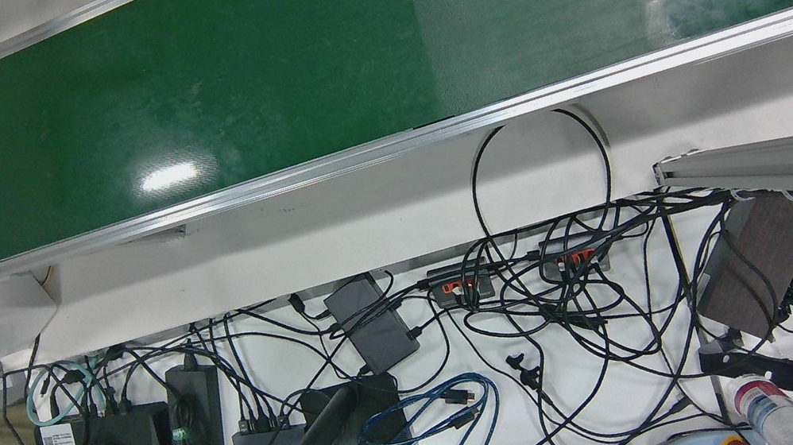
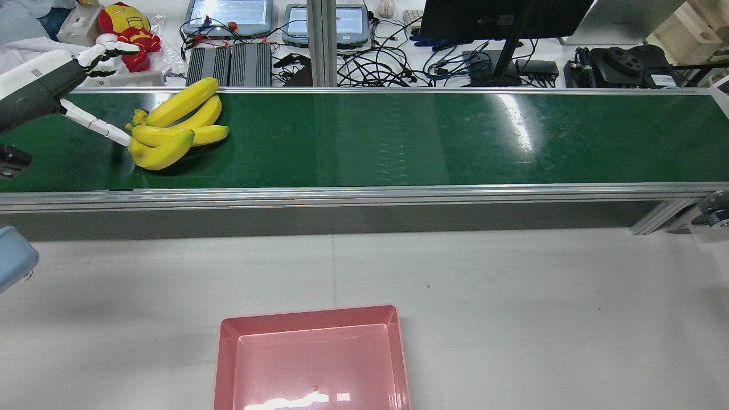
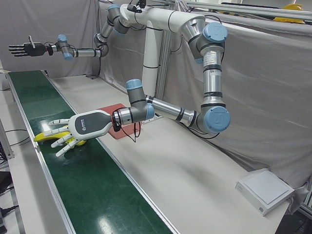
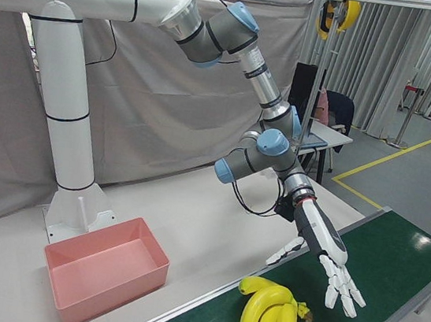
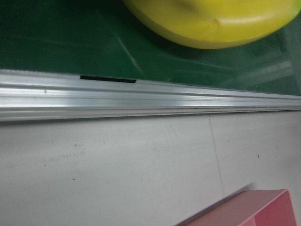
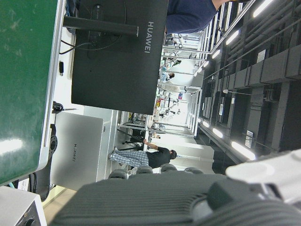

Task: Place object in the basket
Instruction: 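Reach the left hand toward the bananas on the conveyor, then close the left hand fingers around the banana bunch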

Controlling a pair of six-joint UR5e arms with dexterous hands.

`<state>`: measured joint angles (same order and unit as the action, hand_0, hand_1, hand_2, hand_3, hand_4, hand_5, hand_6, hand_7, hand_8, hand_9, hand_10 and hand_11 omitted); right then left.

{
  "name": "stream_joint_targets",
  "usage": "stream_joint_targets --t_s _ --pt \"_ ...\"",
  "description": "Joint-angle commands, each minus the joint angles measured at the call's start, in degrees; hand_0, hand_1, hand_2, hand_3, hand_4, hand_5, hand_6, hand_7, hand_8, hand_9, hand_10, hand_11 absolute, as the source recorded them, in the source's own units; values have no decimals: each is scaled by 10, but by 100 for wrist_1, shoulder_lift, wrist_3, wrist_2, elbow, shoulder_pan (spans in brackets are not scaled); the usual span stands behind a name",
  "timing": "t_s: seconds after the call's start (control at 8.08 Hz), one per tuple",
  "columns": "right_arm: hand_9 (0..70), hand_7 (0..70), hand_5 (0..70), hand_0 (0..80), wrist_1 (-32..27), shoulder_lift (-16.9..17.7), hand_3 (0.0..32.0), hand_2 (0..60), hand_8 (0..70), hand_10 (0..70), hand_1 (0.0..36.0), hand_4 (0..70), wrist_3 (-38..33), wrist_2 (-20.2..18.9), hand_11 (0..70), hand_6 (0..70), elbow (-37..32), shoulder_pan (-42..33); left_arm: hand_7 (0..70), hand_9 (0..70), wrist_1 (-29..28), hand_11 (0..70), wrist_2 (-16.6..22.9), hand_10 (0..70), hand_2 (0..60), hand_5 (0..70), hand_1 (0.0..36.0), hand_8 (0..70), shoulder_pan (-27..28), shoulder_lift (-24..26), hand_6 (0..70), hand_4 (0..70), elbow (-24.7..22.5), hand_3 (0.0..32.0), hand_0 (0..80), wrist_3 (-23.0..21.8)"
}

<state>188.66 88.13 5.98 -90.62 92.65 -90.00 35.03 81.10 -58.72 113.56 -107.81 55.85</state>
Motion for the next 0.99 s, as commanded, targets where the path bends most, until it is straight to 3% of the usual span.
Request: stream_joint_targets --t_s 0.0,0.62,0.74,0.87 --pt "0 0 0 0 4 2 0 0 0 0 0 0 0 0 0 0 -2 0 71 108 30 50 -138 19 0 220 178 114 177 17 16 0 14 200 582 223" --pt "0 0 0 0 -4 -6 0 0 0 0 0 0 0 0 0 0 -1 0 72 112 4 58 -209 24 0 214 183 112 282 -27 20 0 93 186 567 303" --pt "0 0 0 0 -4 2 0 0 0 0 0 0 0 0 0 0 -2 0 69 113 -14 57 -209 24 5 208 182 110 282 -27 16 0 102 202 559 634" --pt "0 0 0 0 -4 2 0 0 0 0 0 0 0 0 0 0 7 0 69 113 -14 56 -209 23 14 210 180 109 326 -36 15 0 111 206 550 663"
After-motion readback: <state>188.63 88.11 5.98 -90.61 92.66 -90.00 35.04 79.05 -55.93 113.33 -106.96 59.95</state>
